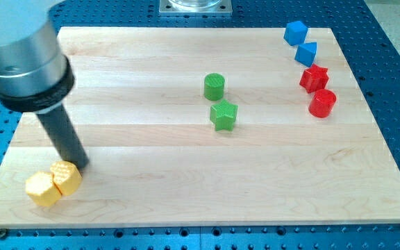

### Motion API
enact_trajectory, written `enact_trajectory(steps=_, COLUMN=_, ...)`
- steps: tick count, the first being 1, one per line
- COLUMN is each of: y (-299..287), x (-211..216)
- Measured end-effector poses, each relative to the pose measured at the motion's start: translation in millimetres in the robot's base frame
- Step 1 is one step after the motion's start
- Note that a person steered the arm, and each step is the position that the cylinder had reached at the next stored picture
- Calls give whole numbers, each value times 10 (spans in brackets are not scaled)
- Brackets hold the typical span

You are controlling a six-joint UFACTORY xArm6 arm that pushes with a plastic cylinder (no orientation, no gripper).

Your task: Move the green star into heart

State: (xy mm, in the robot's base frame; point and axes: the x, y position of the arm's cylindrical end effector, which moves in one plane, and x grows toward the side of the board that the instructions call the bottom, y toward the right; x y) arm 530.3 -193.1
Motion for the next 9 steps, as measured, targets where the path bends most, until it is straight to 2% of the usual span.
enact_trajectory(steps=1, y=662, x=-202)
enact_trajectory(steps=2, y=2014, x=-210)
enact_trajectory(steps=3, y=2875, x=-232)
enact_trajectory(steps=4, y=2946, x=-624)
enact_trajectory(steps=5, y=2564, x=-830)
enact_trajectory(steps=6, y=1748, x=-823)
enact_trajectory(steps=7, y=1710, x=-883)
enact_trajectory(steps=8, y=1082, x=-894)
enact_trajectory(steps=9, y=121, x=-712)
